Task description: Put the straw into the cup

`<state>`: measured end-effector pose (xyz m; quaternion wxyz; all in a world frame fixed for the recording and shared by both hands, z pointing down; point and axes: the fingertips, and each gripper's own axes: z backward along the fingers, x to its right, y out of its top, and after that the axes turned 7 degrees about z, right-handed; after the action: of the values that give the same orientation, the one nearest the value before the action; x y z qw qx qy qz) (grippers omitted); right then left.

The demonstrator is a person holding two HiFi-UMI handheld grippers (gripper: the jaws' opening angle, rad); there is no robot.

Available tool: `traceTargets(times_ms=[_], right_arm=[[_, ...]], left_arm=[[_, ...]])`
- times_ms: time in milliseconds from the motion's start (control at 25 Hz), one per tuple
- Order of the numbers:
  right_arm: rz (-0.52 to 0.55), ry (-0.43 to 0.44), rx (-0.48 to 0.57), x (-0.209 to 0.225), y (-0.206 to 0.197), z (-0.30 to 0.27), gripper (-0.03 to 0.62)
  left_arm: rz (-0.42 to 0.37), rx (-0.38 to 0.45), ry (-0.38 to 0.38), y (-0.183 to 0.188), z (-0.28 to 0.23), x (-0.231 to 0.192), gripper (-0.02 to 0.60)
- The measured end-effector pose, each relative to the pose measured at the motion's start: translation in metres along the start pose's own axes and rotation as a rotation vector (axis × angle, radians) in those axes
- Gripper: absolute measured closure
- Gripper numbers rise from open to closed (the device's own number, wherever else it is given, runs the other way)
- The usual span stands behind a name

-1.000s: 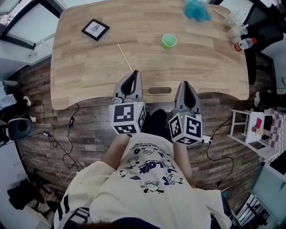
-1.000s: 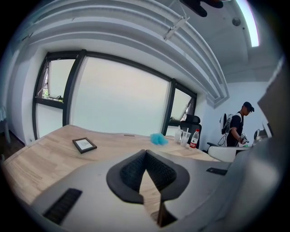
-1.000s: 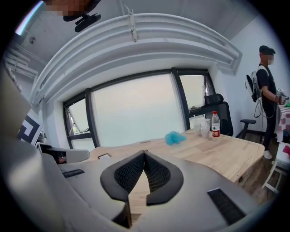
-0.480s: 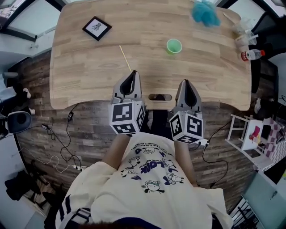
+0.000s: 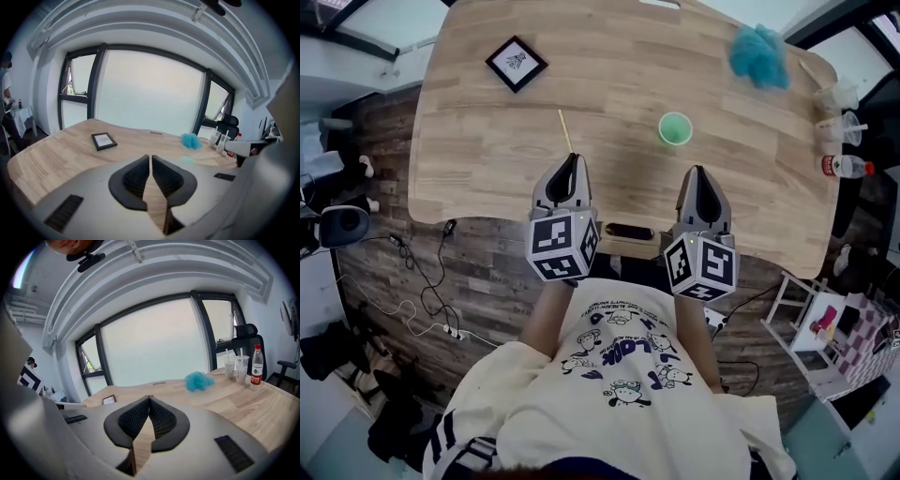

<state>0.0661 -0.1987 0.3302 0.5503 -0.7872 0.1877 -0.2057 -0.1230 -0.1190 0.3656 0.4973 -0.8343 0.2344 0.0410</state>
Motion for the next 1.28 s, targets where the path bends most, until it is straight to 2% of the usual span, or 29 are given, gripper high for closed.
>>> traceTargets(times_ms=[240, 400, 560, 640, 840, 1120, 1280], right_arm=[[-0.012, 0.066, -0.029, 0.013, 0.000, -0.029, 0.602], [-0.014, 0.097, -0.062, 0.024, -0.007, -0.042, 0.602], [-0.026, 0.130, -0.100, 0.030, -0.017, -0.050, 0.602], [-0.032, 0.144, -0.117, 0.031, -0.022, -0.055, 0.602], [-0.043, 0.164, -0.166, 0.034, -0.036, -0.061, 0.602], [-0.051, 0.174, -0.191, 0.031, -0.043, -0.066, 0.602], [-0.054, 0.152, -0.205, 0.036, -0.046, -0.069, 0.602]], left_arm=[[0.040, -0.017, 0.111, -0.002, -0.013, -0.013, 0.538], [0.081, -0.024, 0.153, -0.005, -0.021, -0.014, 0.538], [0.079, -0.046, 0.198, -0.011, -0.021, -0.016, 0.538], [0.087, -0.057, 0.212, -0.015, -0.023, -0.018, 0.512], [0.134, -0.088, 0.238, -0.029, -0.024, -0.021, 0.512], [0.132, -0.123, 0.252, -0.036, -0.029, -0.028, 0.512], [0.126, -0.145, 0.254, -0.038, -0.034, -0.033, 0.512]])
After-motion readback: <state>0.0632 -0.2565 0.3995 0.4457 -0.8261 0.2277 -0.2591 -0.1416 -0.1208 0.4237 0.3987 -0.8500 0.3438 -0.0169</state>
